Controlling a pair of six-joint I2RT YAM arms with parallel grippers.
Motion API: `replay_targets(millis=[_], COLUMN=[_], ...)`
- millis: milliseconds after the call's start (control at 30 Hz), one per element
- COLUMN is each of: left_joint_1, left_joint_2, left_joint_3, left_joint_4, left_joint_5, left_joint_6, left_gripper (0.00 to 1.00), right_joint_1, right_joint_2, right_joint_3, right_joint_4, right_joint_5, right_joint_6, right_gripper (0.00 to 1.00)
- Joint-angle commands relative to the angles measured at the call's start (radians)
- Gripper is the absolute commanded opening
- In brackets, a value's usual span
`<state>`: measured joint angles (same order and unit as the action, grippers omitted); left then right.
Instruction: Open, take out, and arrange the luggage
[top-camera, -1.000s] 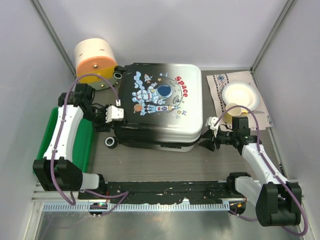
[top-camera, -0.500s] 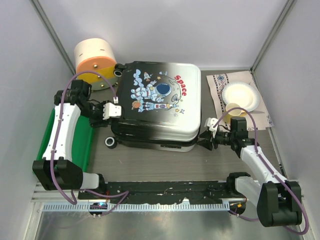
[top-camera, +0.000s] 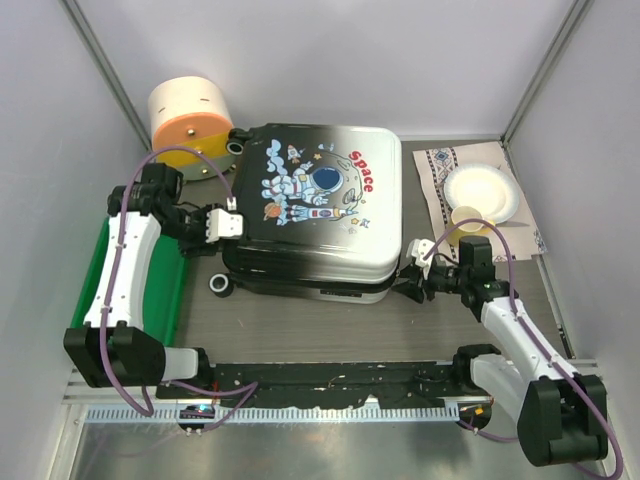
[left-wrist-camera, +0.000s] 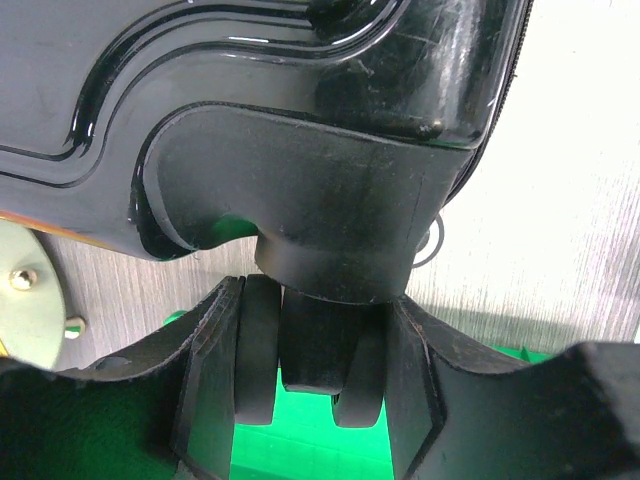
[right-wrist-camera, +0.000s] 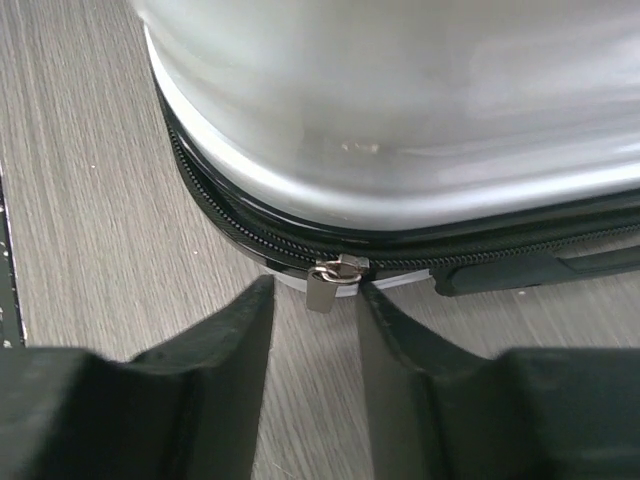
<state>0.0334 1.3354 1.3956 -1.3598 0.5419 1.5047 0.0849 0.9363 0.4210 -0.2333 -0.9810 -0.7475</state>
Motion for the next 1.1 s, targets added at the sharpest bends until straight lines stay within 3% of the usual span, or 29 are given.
replay_targets(millis=[0, 200, 367, 567, 667, 833, 967, 1067], left_joint_1=[0.0, 0.0, -0.001, -0.007, -0.007, -0.006, 0.008, 0.025], left_joint_2=[-0.071, -0.082, -0.076, -0.079, -0.073, -0.056, -0.033, -0.006], left_joint_3=[-0.015, -0.053, -0.038, -0.043, -0.046, -0.044, -0.043, -0.029], left_joint_4=[-0.124, -0.122, -0.125, -0.121, -0.116, -0.102, -0.088, -0.087], left_joint_5=[0.006, -0.016, -0.005, -0.014, -0.028, -0.056, -0.076, -0.08], left_joint_6=[-0.051, -0.032, -0.043, -0.054, -0.055, -0.066, -0.06, -0.051], left_gripper=[0.0, 0.0, 0.0, 0.0, 0.0, 0.0, 0.0, 0.0], right_joint_1=[0.01, 0.012, 0.01, 0.012, 0.01, 0.009, -0.022, -0.091], right_joint_2=[-0.062, -0.082, -0.057, -0.051, -0.048, -0.059, -0.041, 0.045], right_joint_3=[0.004, -0.017, -0.028, -0.057, -0.059, -0.053, -0.016, 0.053], right_joint_4=[-0.038, -0.012, 0.023, 0.144, 0.175, 0.21, 0.215, 0.216], right_joint_5=[0.024, 0.031, 0.028, 0.03, 0.028, 0.071, 0.168, 0.157], right_joint_6=[-0.012, -0.009, -0.006, 0.051, 0.071, 0.112, 0.076, 0.05], right_gripper=[0.53, 0.44, 0.46, 0.38, 0.3, 0.01, 0.01, 0.01])
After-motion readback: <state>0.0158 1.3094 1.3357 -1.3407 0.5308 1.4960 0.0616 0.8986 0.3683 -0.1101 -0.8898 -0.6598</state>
